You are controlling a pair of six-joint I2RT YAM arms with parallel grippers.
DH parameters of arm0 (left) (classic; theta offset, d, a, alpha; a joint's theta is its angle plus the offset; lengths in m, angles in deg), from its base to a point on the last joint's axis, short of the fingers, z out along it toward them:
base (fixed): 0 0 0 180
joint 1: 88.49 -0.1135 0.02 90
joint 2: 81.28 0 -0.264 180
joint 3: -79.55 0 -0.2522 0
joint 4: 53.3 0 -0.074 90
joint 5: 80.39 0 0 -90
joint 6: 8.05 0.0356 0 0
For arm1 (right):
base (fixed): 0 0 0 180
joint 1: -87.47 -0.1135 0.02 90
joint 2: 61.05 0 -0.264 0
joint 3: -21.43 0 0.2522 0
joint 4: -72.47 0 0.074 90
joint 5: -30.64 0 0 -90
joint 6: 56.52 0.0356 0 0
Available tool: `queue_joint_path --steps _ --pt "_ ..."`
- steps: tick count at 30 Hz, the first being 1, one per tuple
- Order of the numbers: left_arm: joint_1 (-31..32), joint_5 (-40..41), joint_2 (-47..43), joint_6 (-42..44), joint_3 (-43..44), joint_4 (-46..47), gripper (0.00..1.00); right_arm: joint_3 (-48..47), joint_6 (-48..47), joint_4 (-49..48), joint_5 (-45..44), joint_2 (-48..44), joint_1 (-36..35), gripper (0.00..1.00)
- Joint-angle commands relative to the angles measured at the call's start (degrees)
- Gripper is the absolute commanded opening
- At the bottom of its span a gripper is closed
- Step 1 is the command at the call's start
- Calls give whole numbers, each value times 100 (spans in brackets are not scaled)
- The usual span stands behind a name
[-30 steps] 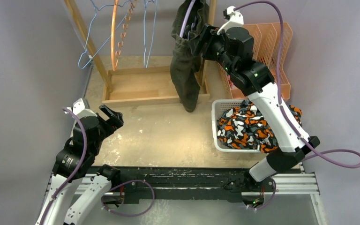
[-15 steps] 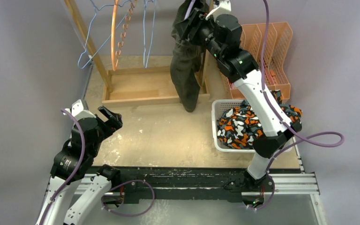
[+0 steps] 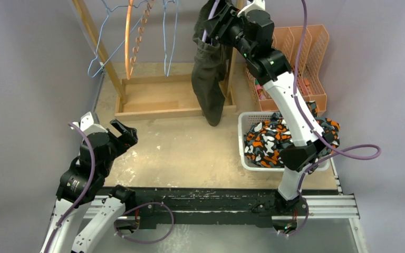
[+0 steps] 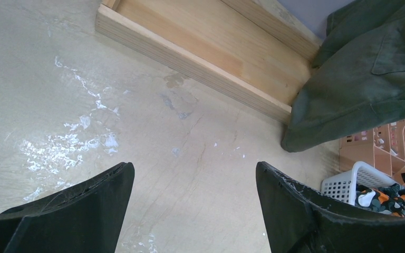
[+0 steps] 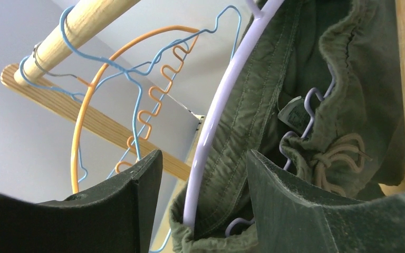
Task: Remove the shorts from the hanger
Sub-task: Pick up the hanger from the clothes rod.
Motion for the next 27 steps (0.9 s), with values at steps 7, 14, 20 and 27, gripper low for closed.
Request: queue_joint_path --steps 7,14,20,27 --pt "-30 -88 5 17 347 97 85 -197 642 -540 1158 219 307 57" --pt "-29 -89 -19 16 369 30 85 -39 1108 -994 1933 311 435 45" --pt "-30 -90 -40 6 464 8 85 261 1398 -1387 2189 218 516 37" --pt "-31 -116 -49 -9 493 -33 85 523 1815 -1807 2567 143 585 17"
